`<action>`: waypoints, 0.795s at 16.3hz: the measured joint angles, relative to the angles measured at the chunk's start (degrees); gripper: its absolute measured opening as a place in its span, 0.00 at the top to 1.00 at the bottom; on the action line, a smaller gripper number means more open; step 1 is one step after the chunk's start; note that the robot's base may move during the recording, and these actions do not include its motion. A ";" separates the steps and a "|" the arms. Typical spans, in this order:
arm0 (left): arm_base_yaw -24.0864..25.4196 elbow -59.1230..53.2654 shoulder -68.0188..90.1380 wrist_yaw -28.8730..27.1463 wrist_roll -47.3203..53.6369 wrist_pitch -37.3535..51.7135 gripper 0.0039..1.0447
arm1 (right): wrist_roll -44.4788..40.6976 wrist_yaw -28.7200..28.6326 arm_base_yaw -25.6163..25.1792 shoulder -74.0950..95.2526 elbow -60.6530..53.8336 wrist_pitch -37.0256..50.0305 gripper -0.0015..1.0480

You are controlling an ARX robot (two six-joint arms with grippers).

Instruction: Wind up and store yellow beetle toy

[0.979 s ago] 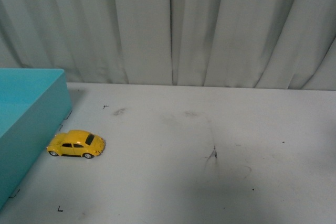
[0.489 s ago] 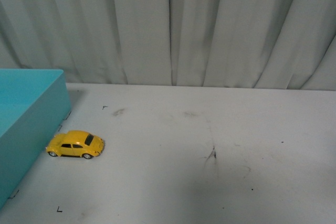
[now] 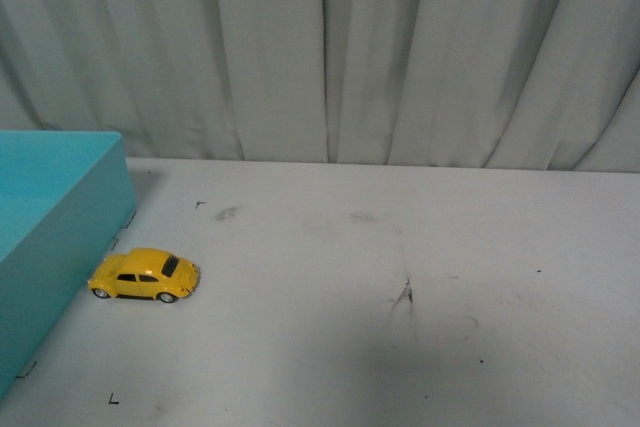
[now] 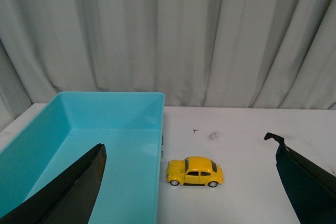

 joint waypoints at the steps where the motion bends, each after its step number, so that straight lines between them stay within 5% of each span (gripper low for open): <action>1: 0.00 0.00 0.00 0.00 0.00 0.00 0.06 | 0.00 0.00 0.00 -2.47 0.00 -2.23 0.98; 13: 0.00 0.00 0.00 0.00 0.00 0.00 0.06 | 0.00 0.00 0.00 -23.63 -0.02 -22.64 0.98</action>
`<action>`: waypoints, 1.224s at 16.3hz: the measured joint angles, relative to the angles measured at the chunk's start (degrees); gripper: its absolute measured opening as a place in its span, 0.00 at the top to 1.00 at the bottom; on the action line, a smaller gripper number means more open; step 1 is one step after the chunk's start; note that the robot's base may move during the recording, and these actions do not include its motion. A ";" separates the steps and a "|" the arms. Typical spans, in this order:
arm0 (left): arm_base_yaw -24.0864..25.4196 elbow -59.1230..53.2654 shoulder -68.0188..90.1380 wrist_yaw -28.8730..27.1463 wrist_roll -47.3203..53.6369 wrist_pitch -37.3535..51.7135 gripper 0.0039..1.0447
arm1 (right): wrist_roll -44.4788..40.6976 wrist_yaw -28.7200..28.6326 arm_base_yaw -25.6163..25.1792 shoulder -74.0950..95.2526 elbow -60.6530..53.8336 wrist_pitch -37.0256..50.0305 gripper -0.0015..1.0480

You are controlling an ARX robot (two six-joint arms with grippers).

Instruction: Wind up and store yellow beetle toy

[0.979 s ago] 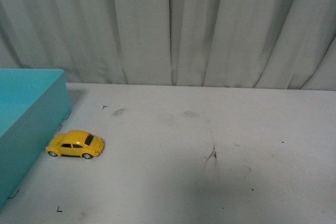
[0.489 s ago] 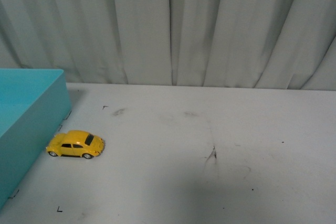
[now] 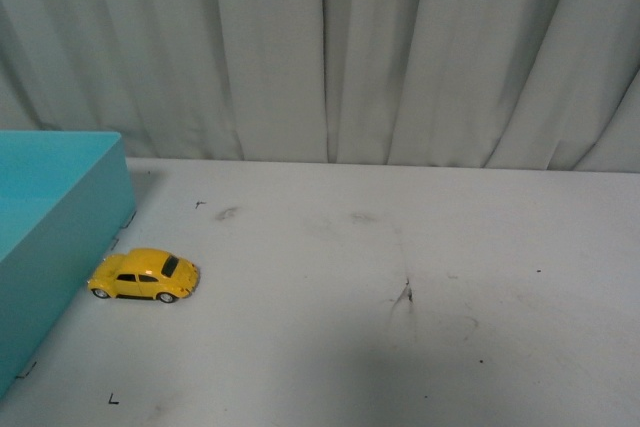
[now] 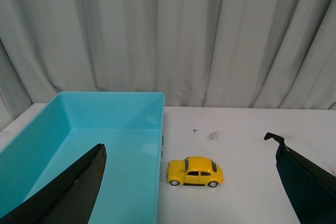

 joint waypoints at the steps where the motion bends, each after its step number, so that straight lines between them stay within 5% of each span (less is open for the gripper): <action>1: 0.00 0.00 0.00 0.00 0.00 0.00 0.06 | 0.00 0.00 0.00 -1.07 0.00 -1.11 0.98; 4: 0.00 0.00 0.00 0.00 0.00 0.00 0.06 | 0.00 0.00 0.00 -3.80 0.00 -4.20 0.98; 5: 0.00 0.00 0.00 0.00 0.00 0.00 0.06 | 0.04 -0.02 0.00 -9.44 0.02 -12.57 0.98; 11: 0.00 0.00 0.00 0.00 0.00 0.02 0.06 | 0.02 0.17 -0.02 -13.05 0.02 -13.53 0.95; 18: 0.00 0.00 0.00 0.00 0.00 0.00 0.06 | 0.02 0.17 -0.02 -13.07 0.02 -13.51 0.16; 20: 0.00 0.00 0.00 0.00 0.00 0.00 0.06 | 0.02 0.17 -0.02 -13.07 0.02 -13.51 0.09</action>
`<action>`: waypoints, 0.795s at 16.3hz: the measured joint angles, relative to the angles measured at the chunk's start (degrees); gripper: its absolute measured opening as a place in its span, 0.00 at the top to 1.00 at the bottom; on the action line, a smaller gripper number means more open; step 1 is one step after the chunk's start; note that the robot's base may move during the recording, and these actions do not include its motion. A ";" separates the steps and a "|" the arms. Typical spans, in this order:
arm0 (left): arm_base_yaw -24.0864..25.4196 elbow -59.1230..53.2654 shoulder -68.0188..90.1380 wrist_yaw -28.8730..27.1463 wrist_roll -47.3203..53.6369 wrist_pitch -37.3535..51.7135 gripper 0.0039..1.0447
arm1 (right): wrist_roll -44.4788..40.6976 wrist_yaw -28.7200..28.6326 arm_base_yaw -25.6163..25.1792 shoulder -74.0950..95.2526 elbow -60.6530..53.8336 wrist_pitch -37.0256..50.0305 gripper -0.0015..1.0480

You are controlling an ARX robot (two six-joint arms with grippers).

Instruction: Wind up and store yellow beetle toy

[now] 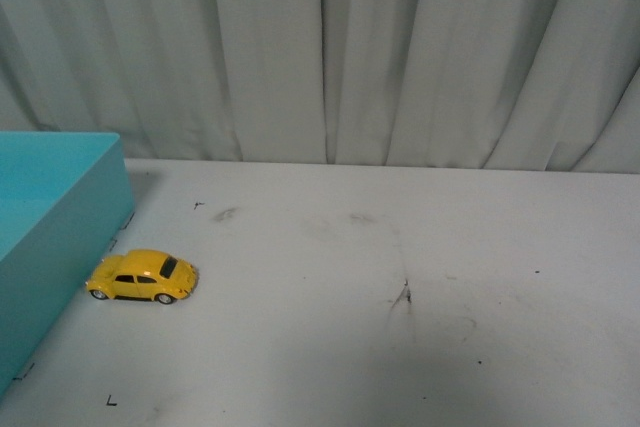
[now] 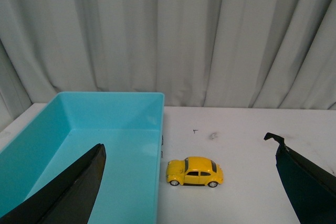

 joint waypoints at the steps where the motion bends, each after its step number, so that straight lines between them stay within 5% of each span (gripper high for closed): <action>1: 0.00 0.00 0.00 0.00 0.00 0.00 0.06 | 0.00 0.00 0.00 0.02 0.00 0.00 0.06; 4: -0.02 0.00 0.02 -0.07 -0.02 -0.07 0.06 | 0.00 0.00 0.02 0.00 0.00 0.00 0.06; 5: -5.62 4.13 6.16 -13.38 -5.33 -10.49 0.06 | 0.02 0.09 0.00 0.02 0.00 -0.02 0.06; 6: -10.51 8.48 16.31 -24.83 -12.31 -11.91 0.06 | 0.02 -0.04 0.00 0.02 0.00 -0.02 0.06; 8: -8.28 12.55 25.11 -36.74 -16.94 -4.00 0.06 | 0.02 0.11 -0.07 0.00 0.00 0.00 0.06; 13: 0.57 18.56 48.46 -26.62 -15.04 18.75 0.06 | 0.02 0.02 -0.04 0.02 0.00 0.00 0.06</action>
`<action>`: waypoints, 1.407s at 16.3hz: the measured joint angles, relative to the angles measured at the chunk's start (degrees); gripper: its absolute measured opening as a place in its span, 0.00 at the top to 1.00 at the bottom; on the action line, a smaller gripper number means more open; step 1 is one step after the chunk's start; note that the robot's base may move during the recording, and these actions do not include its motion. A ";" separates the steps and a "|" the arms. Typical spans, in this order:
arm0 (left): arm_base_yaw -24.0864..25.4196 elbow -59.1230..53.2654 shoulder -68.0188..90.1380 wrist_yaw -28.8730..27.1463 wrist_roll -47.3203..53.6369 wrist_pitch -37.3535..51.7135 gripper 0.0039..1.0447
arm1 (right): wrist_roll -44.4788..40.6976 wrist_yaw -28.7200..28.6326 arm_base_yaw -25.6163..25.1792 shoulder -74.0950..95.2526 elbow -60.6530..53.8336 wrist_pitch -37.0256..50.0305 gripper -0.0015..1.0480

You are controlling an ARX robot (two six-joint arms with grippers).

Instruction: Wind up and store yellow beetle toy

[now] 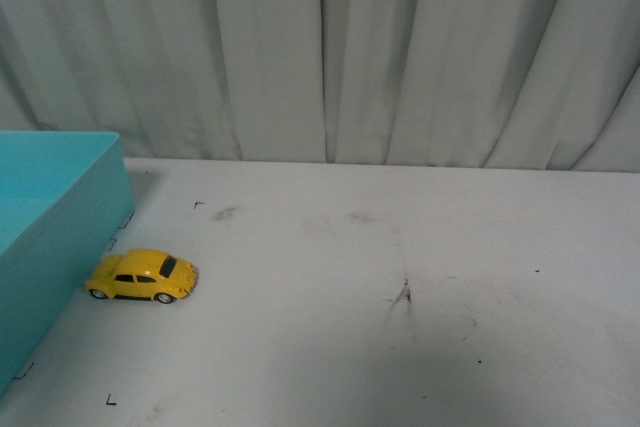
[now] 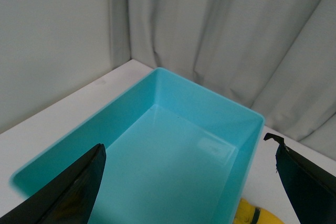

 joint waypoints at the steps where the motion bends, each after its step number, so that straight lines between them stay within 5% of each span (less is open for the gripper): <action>1: 1.29 3.23 6.97 3.61 1.66 4.76 0.06 | 0.00 0.00 0.00 0.00 0.00 -0.02 0.06; 5: -2.91 21.55 30.51 15.82 10.82 9.09 0.06 | 0.00 0.00 0.00 0.00 0.00 0.00 0.06; 14: -10.14 43.25 53.62 41.75 45.37 -16.02 0.06 | 0.00 -0.02 0.00 0.00 0.00 0.00 0.06; 18: -10.14 50.36 59.58 42.77 65.20 -35.74 0.06 | -0.02 -0.02 0.00 0.00 0.00 0.00 0.06; 23: -9.51 58.95 68.02 34.69 81.92 -47.34 0.06 | 0.00 -0.02 0.00 0.00 0.00 -0.02 0.06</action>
